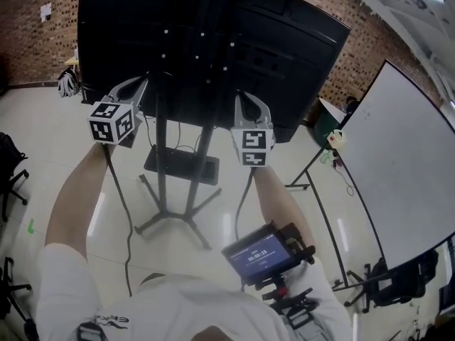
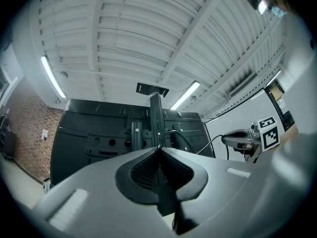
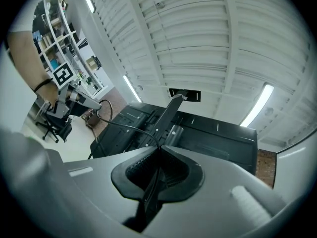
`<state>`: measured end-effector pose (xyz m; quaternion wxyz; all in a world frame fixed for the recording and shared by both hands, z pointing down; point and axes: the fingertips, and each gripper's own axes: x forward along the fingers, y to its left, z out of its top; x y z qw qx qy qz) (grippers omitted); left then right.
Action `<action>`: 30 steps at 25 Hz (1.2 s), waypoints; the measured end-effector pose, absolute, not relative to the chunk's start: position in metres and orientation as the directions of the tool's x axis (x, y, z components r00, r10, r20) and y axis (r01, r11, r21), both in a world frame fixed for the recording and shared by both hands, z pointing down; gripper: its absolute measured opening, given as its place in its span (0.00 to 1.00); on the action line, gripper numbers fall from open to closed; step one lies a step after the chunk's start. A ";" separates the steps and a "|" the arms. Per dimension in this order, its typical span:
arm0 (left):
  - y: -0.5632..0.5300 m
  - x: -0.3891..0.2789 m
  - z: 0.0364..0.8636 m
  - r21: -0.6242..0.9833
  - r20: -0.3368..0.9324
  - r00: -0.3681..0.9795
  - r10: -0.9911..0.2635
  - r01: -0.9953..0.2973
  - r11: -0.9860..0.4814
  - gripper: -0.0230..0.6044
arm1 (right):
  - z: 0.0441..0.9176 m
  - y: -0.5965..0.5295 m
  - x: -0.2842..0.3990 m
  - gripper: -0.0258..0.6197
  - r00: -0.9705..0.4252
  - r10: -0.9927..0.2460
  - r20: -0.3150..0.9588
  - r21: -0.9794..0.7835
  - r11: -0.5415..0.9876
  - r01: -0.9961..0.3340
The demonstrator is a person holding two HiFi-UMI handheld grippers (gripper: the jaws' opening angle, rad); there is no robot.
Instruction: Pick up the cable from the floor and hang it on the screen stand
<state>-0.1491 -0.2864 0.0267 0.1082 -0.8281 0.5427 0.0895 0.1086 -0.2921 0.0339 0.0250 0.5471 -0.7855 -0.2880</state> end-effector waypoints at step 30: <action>-0.463 -0.137 -0.148 -0.263 -0.416 0.529 -0.739 -0.848 -0.460 0.06 | -0.107 -0.463 0.122 0.09 -0.132 -0.915 -0.381 0.561 -0.115 -0.819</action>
